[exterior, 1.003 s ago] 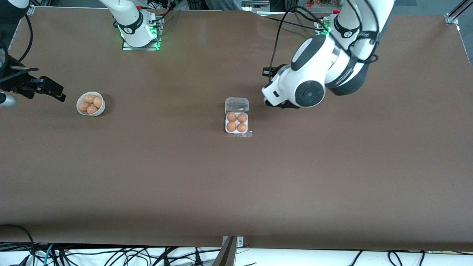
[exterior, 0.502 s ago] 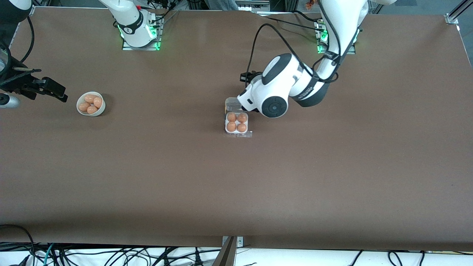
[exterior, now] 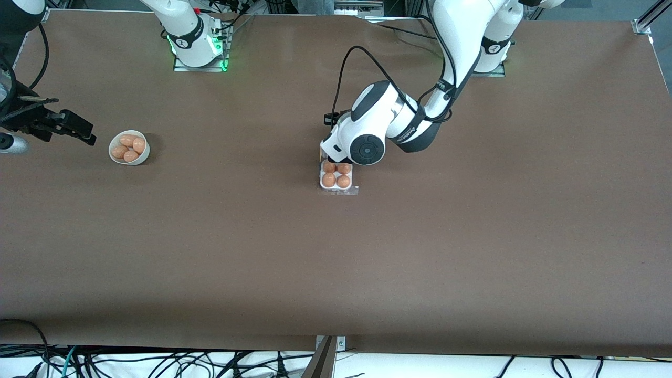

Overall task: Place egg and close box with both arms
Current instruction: 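Fold the clear lid over the eggs with the left gripper and press shut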

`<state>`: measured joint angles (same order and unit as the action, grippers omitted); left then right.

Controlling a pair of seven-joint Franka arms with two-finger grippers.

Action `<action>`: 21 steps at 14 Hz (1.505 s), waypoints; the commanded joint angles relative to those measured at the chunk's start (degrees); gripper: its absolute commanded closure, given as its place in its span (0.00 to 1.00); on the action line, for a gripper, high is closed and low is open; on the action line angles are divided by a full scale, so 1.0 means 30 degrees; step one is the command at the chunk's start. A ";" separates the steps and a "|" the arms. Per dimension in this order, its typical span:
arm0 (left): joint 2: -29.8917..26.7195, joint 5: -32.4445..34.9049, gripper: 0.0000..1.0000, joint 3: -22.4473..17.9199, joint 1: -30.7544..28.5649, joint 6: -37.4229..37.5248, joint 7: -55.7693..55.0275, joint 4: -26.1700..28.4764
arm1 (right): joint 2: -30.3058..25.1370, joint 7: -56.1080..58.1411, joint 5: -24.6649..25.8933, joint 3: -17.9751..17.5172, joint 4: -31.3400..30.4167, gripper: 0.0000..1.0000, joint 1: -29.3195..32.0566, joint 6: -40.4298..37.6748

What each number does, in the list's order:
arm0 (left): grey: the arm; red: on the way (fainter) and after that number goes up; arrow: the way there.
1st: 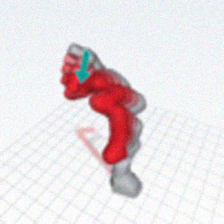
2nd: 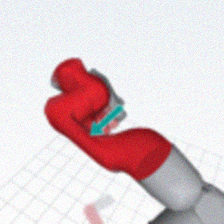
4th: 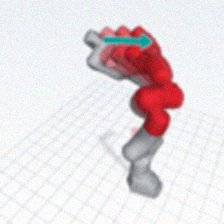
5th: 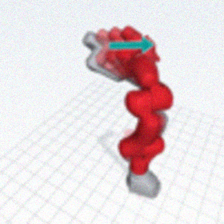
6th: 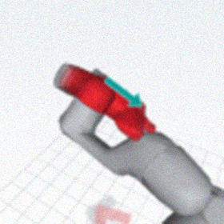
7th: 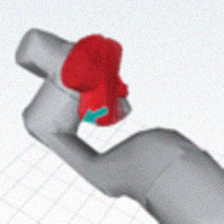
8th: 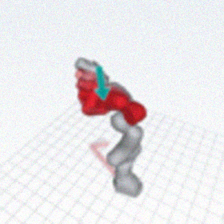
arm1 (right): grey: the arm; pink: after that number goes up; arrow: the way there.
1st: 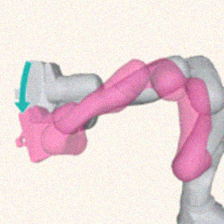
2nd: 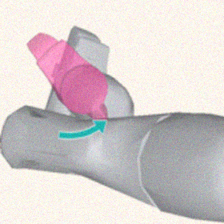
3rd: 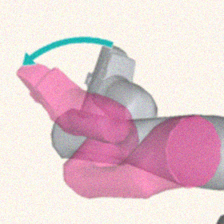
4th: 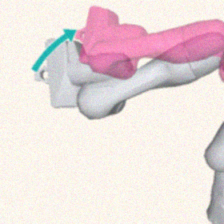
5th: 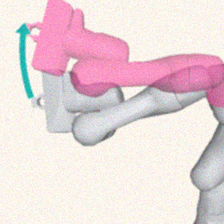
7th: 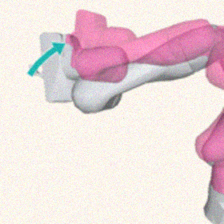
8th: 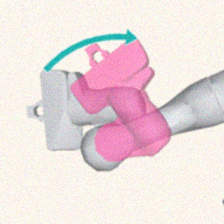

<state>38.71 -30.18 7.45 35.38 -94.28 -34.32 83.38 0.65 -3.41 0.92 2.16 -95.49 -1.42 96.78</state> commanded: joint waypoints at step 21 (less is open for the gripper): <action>0.1044 0.0978 1.00 -0.0987 0.0189 -0.3523 -0.0513 -0.1455 | 0.0136 0.0198 -0.0101 -0.0163 0.0367 0.00 0.0238 -0.0268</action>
<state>41.18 -28.70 5.28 35.52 -104.19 -35.17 80.78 0.70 -3.41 0.91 2.16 -95.49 -1.41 96.78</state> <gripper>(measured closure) 0.991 0.000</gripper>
